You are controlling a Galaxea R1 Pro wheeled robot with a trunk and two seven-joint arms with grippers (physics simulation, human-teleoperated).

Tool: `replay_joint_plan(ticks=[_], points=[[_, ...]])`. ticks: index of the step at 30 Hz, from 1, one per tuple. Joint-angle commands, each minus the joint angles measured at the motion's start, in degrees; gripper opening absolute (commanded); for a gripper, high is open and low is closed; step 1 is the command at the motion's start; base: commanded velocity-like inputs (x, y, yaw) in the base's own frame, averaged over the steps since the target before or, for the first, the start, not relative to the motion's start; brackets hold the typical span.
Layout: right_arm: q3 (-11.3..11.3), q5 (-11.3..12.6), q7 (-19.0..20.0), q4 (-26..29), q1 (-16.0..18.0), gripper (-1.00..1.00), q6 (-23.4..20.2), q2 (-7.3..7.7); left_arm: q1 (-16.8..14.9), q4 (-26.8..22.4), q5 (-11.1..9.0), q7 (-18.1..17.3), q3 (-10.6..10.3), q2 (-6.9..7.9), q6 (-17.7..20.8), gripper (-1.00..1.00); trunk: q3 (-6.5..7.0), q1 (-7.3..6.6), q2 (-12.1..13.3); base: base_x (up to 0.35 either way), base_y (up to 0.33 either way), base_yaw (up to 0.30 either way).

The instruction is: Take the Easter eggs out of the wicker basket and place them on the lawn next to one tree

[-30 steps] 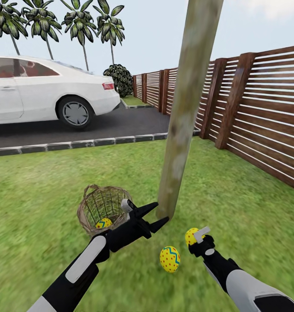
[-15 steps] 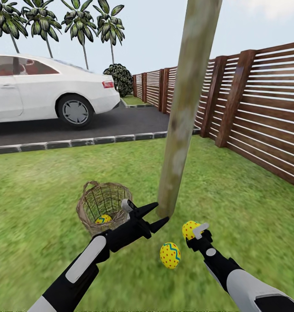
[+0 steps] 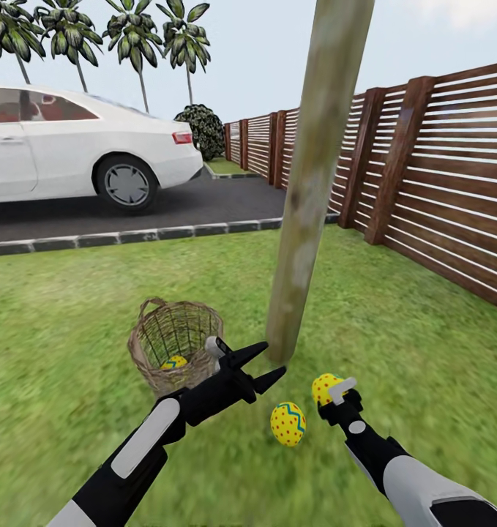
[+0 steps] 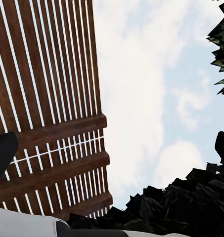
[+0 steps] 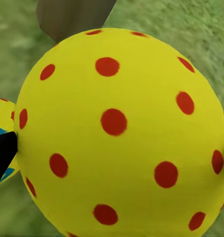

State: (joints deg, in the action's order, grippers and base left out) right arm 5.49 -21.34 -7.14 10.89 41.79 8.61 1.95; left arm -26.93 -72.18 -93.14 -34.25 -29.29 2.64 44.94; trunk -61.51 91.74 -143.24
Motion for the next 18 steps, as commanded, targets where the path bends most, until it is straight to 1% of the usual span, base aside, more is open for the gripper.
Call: replay_joint_plan(ticks=[1, 11, 13, 18], points=[[0.5, -0.1, -0.5, -0.1, 0.0, -1.0, 0.1, 0.0, -0.1, 0.0, -0.4, 0.0, -0.1, 0.06, 0.2, 1.0, -0.28, 0.01, 0.0, 0.0, 0.0, 0.0], [0.5, -0.1, -0.5, -0.1, 0.0, -1.0, 0.1, -0.02, -0.1, -0.1, -0.4, 0.0, -0.2, -0.01, 0.1, 1.0, -2.49, 0.27, -0.2, 0.0, 0.0, 0.0], [0.5, 0.0, -0.5, -0.1, 0.0, -1.0, 0.1, -0.02, -0.1, -0.1, -0.4, 0.0, -0.2, -0.27, 0.1, 1.0, -2.93, 0.32, -0.2, 0.0, 0.0, 0.0], [0.5, -0.3, -0.5, -0.1, 0.0, -1.0, 0.1, -0.05, -0.1, 0.0, -0.4, -0.1, -0.1, -0.53, 0.1, 1.0, -2.93, 0.32, -0.2, 0.0, 0.0, 0.0]])
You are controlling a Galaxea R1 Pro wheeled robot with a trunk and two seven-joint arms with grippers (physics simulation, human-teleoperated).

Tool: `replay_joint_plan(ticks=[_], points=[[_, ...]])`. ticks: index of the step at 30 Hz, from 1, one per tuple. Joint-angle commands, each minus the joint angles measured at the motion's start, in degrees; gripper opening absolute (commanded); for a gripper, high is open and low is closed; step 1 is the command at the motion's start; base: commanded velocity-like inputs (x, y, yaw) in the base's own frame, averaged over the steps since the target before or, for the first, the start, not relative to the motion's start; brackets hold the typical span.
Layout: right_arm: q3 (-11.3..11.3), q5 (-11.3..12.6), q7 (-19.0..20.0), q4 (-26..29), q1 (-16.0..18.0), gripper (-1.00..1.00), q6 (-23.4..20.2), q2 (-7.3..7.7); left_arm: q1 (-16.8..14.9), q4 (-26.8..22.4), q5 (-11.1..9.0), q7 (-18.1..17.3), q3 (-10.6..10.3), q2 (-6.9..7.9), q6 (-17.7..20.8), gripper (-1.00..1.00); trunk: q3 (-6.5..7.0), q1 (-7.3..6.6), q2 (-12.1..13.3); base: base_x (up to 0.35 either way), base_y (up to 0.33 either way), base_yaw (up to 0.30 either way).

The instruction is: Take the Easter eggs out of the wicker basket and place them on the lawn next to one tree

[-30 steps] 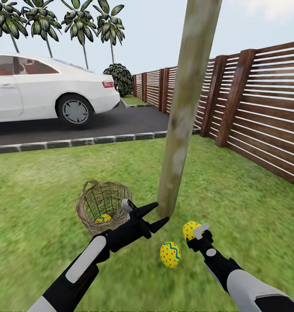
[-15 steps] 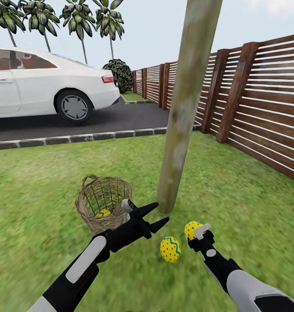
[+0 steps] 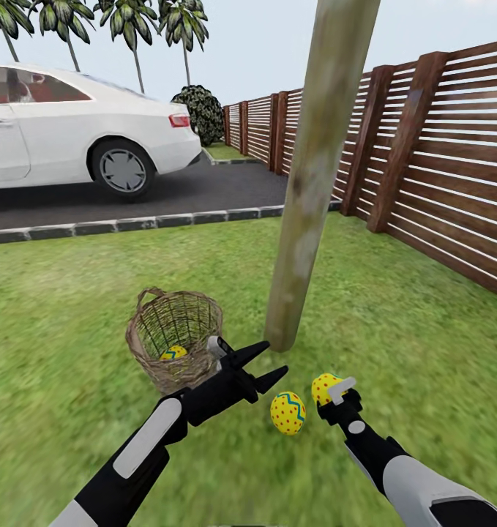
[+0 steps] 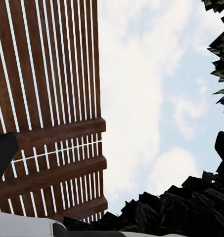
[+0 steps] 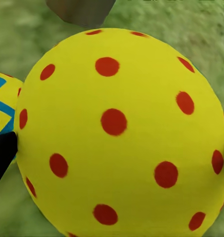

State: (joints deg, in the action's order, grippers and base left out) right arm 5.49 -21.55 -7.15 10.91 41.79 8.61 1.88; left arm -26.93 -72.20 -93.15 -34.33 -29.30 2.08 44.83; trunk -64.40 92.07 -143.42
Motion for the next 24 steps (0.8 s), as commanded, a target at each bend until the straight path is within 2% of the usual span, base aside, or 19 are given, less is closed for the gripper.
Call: replay_joint_plan(ticks=[1, 4, 7, 9, 14, 19, 24], points=[[0.5, -0.3, -0.5, 0.0, 0.0, -1.0, 0.1, -0.01, 0.0, 0.1, -0.3, 0.0, -0.1, 0.04, 0.2, 1.0, -0.05, -0.01, 0.0, 0.0, 0.0, 0.0], [0.6, -0.4, -0.1, 0.5, 0.0, -1.0, 0.3, -0.15, 0.0, 0.1, -0.3, 0.5, -0.1, 0.0, 0.2, 1.0, -0.05, -0.01, 0.0, 0.087, -0.064, 0.0], [0.6, -0.3, 0.1, 0.8, 0.0, -1.0, 0.4, -0.2, 0.0, -0.1, -0.4, 4.1, -0.1, -0.11, 0.2, 1.0, -0.05, -0.01, 0.0, 0.245, -0.181, 0.0], [0.6, -0.3, -0.1, 0.9, 0.0, -1.0, 0.5, -0.25, 0.0, 0.0, -0.4, 4.9, -0.1, -0.53, 0.2, 1.0, -0.05, -0.01, 0.0, 0.272, -0.201, 0.0], [0.6, -0.3, -0.3, 0.9, 0.0, -1.0, 0.8, -0.29, 0.0, 0.0, -0.4, 5.1, -0.1, -0.67, 0.2, 1.0, -0.04, -0.01, 0.0, 0.276, -0.204, 0.033], [0.6, -0.3, -0.4, 0.9, 0.0, -1.0, 0.8, -0.3, 0.0, 0.0, -0.4, 5.1, -0.1, -0.69, 0.2, 1.0, -0.04, -0.01, 0.0, 0.262, -0.169, 0.262], [0.5, -0.3, -0.3, 0.9, 0.0, -1.0, 0.9, -0.24, 0.0, -0.1, -0.4, 5.0, -0.1, -1.01, 0.2, 1.0, -0.04, -0.01, 0.0, 0.033, -0.015, 0.047]])
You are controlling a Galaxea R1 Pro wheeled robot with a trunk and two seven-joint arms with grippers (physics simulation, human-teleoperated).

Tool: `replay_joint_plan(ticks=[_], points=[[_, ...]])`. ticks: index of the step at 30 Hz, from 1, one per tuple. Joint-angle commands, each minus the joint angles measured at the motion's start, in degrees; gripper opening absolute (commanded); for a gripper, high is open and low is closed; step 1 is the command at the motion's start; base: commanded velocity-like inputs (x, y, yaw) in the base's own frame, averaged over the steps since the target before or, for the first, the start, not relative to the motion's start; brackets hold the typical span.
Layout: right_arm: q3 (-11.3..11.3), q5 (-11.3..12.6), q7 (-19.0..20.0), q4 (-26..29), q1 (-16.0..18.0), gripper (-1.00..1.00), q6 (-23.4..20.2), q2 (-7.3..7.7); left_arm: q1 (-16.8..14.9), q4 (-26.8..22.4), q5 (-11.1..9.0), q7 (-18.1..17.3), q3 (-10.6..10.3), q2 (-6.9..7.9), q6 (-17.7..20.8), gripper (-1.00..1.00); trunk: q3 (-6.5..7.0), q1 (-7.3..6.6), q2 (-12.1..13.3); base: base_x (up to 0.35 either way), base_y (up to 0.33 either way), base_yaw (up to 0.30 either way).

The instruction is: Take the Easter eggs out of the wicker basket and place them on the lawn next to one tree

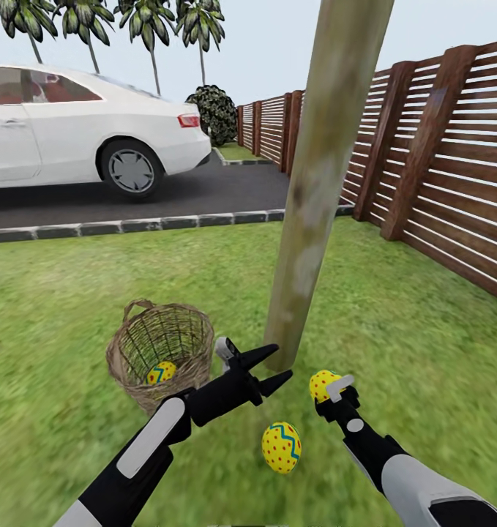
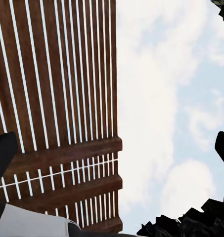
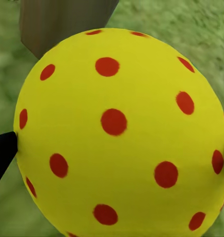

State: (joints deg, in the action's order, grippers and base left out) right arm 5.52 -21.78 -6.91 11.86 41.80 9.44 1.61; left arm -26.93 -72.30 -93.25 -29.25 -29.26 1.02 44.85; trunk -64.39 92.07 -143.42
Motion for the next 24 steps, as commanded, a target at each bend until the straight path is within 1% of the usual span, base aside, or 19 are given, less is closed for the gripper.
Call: replay_joint_plan(ticks=[1, 18, 21, 23, 24], points=[[0.5, 0.0, -0.5, -0.1, 0.0, -1.0, 0.1, 0.05, 0.0, 0.0, -0.3, -0.1, -0.1, 0.03, 0.2, 1.0, -0.27, 0.01, 0.0, 0.002, -0.001, 0.002], [0.6, -0.1, -0.5, -0.5, 0.0, -1.0, -0.3, -0.25, 0.0, 0.1, -0.3, 0.1, -0.2, -0.03, 0.1, 1.0, -4.03, 0.45, -0.3, 0.0, 0.0, 0.0], [1.1, -0.1, -0.4, -0.8, 0.0, -1.0, -0.7, -1.19, 0.0, 0.1, -0.3, 0.1, -0.2, -0.06, 0.1, 1.0, -4.7, 0.53, -0.3, 0.0, 0.0, 0.0], [1.1, 0.0, -0.3, -1.0, 0.0, -1.0, -1.2, -1.38, 0.0, 0.1, -0.3, 0.1, -0.2, -0.06, 0.1, 1.0, -5.14, 0.58, -0.3, 0.0, 0.0, 0.0], [1.1, 0.0, -0.2, -1.1, 0.0, -1.0, -2.6, -1.39, 0.0, 0.1, -0.3, 0.1, -0.2, -0.06, 0.1, 1.0, -5.36, 0.61, -0.3, 0.0, 0.0, 0.0]])
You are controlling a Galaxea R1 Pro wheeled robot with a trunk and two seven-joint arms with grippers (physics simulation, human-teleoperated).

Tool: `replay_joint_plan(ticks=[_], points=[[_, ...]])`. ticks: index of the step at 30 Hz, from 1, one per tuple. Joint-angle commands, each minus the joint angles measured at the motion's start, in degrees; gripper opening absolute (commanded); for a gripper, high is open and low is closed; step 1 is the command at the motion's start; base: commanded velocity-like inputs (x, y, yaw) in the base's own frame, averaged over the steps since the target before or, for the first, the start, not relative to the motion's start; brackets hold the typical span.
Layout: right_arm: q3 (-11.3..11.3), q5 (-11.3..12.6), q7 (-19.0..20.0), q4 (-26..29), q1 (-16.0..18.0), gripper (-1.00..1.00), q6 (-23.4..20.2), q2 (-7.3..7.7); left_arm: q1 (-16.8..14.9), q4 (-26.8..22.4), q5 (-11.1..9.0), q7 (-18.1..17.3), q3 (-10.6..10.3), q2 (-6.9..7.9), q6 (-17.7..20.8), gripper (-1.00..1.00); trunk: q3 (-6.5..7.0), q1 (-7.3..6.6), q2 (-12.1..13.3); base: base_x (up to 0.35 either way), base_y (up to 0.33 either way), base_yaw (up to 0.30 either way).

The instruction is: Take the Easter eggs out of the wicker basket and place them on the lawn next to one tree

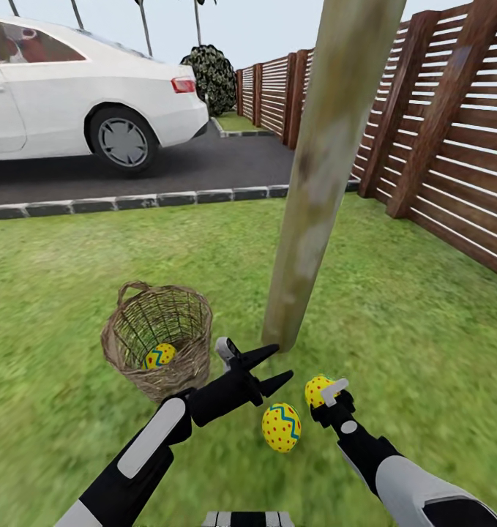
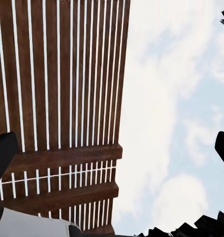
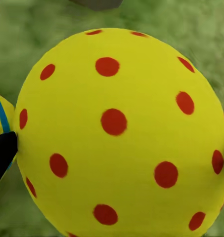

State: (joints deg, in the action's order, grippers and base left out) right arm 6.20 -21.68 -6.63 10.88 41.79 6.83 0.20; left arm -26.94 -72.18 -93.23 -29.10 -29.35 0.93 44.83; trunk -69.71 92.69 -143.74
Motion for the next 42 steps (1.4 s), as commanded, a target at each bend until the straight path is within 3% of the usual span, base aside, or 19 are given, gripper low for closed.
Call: replay_joint_plan(ticks=[1, 8, 22, 42], points=[[0.5, 0.0, -0.4, -0.1, 0.0, -1.0, -1.8, 0.04, 0.0, 0.0, -0.3, -0.1, -0.1, 0.04, 0.2, 1.0, -0.27, 0.01, 0.0, 0.0, 0.0, 0.0], [0.3, 0.6, -0.3, -0.2, 0.0, -1.0, -4.5, 0.06, 0.0, 0.1, -0.3, -0.1, -0.1, 0.04, 0.2, 1.0, -1.82, 0.19, -0.1, 0.0, 0.0, 0.0], [0.4, 0.0, -0.7, -0.2, 0.0, -1.0, -1.1, 0.03, 0.0, 0.6, -0.3, 0.9, -0.1, -0.75, 0.2, 1.0, -4.92, 0.55, -0.3, 0.0, 0.0, 0.0], [0.0, 0.9, -0.9, 0.2, 0.0, -1.0, -1.6, 0.06, 0.0, 0.7, -0.3, 0.9, -0.1, -0.75, 0.1, 1.0, -9.35, 1.07, -0.6, 0.0, 0.0, 0.0]])
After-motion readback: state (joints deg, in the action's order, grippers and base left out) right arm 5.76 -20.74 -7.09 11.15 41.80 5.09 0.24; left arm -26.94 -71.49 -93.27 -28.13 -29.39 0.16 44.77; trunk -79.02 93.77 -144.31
